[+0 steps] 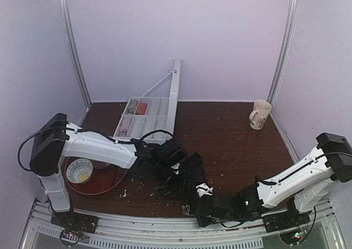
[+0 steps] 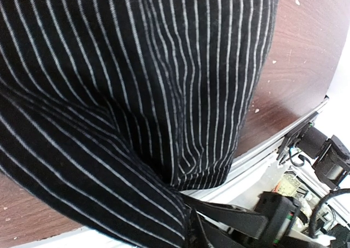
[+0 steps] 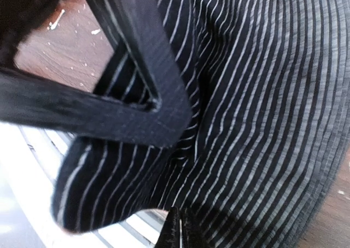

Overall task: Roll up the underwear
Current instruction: Pass from the left arm to the right

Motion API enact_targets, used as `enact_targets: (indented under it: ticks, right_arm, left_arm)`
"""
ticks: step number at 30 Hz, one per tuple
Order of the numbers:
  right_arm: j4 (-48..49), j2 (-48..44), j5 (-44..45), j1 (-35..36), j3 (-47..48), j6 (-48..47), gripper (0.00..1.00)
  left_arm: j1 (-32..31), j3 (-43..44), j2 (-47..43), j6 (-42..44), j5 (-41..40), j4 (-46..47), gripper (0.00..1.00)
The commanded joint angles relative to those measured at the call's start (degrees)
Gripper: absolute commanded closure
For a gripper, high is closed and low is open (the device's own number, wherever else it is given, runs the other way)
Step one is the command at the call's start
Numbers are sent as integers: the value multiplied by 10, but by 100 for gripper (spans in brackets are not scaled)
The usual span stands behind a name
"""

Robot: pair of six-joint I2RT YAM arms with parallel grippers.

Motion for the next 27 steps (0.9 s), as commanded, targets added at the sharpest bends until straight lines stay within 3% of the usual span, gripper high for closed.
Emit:
enact_targets:
  ticks: [1,11,27]
  right_arm:
    - [-45,-58,30,1,-13,4,100]
    - [-122,-177,103,2,-71,41,100]
    - [-38,-131,83,-7,-124,75,100]
  left_arm:
    - [-2,21,5,12,1,-1,100]
    - [-1,56,27,24,9,-19,100]
    - [-1,118,65,39,20,-58,100]
